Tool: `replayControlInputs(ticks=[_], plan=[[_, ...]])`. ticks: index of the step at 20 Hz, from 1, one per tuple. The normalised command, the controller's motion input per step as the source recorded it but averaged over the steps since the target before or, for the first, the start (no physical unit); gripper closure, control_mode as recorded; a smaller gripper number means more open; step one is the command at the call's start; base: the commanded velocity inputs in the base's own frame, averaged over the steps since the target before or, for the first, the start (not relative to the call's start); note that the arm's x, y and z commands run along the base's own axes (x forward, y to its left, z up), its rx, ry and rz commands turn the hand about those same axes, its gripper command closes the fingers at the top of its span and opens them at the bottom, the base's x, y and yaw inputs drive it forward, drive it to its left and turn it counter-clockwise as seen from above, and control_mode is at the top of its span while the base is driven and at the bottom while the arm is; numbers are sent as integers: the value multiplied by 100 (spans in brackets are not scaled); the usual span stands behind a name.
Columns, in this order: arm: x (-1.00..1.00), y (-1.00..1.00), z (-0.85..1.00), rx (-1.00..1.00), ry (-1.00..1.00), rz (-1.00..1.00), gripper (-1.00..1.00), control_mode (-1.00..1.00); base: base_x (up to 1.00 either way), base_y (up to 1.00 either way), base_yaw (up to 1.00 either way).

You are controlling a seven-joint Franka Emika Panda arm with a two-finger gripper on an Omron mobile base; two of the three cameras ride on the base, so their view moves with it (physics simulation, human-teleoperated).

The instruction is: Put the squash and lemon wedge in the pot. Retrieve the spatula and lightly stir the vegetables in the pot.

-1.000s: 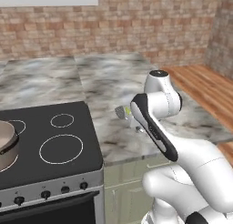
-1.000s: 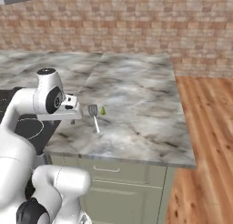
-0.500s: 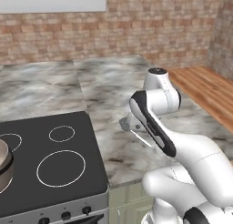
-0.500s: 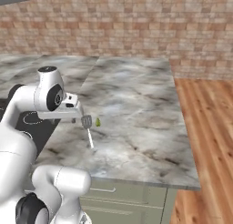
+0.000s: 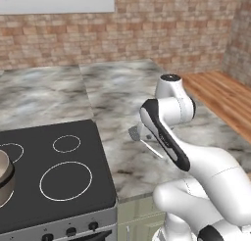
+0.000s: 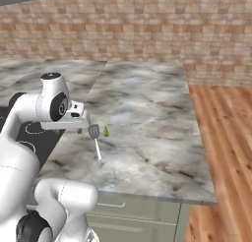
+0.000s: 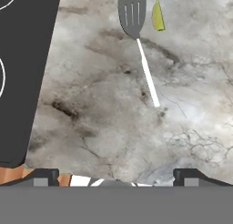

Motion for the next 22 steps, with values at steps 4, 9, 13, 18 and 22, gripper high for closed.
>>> replayControlInputs(ticks=[4, 9, 13, 18, 22], plan=[[-10, -91, 3, 30, -26, -7, -100, -100, 0, 0, 0], [32, -45, 27, 15, -7, -15, -100, -100, 0, 0, 0], [42, -13, -19, -4, -3, -1, -100, -100, 0, 0, 0], [77, 15, -59, -14, -7, 0, -100, -100, 0, 0, 0], [100, 0, -60, -3, 6, 0, -100, -100, 0, 0, 0]])
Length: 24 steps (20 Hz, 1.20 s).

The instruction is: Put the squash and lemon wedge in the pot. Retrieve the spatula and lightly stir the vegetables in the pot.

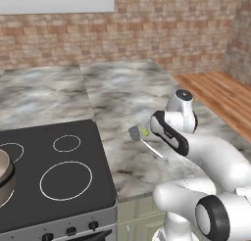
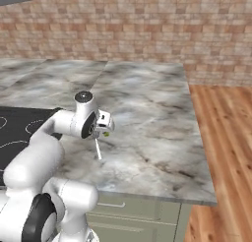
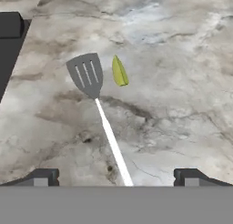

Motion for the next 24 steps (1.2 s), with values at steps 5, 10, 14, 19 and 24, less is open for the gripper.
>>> replayControlInputs(ticks=[5, 10, 14, 19, 24], plan=[[96, -8, -12, 4, 16, 2, -100, -100, 0, 0, 0], [78, -1, 7, 2, 20, 4, -100, -100, 0, 0, 0], [44, 0, 4, 0, 31, 3, -100, -100, 0, 0, 0], [3, 0, -37, 0, 13, 0, -100, -100, 0, 0, 0], [0, 0, -70, 0, 6, 0, -100, -100, 0, 0, 0]])
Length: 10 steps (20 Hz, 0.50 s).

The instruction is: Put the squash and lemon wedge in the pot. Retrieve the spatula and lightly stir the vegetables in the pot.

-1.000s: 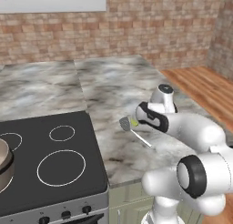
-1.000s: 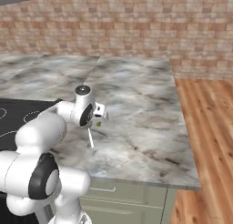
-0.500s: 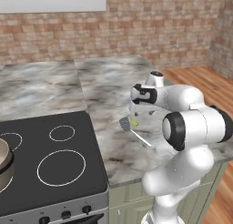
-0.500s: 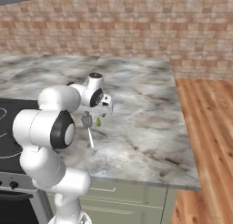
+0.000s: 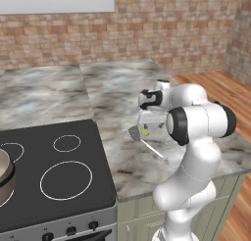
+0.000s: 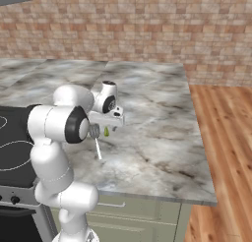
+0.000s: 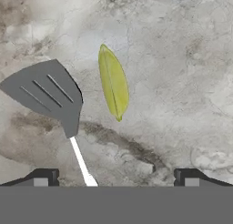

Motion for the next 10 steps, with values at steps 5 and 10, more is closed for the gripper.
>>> replayControlInputs(ticks=[5, 10], plan=[[2, 7, -57, 0, 0, 0, -100, -100, 0, 0, 0], [30, 8, 0, 0, 0, 0, -100, -100, 0, 0, 0]])
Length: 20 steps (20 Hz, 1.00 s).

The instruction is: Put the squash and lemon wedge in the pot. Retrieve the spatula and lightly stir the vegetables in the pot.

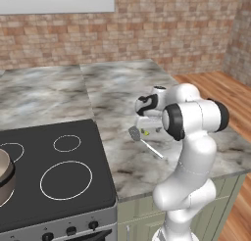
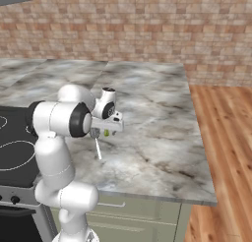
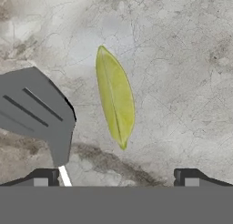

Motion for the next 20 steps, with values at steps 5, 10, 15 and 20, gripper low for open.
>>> replayControlInputs(ticks=[5, 10, 15, 20], plan=[[55, 0, 0, 0, 0, 0, -100, -100, 0, 0, 0], [50, 0, -17, 0, -3, 0, -100, -100, 0, 0, 0], [1, 0, -8, 0, -2, 0, -100, -100, 0, 0, 0], [-40, 0, 0, 0, -1, 7, -100, -100, 0, 0, 0]])
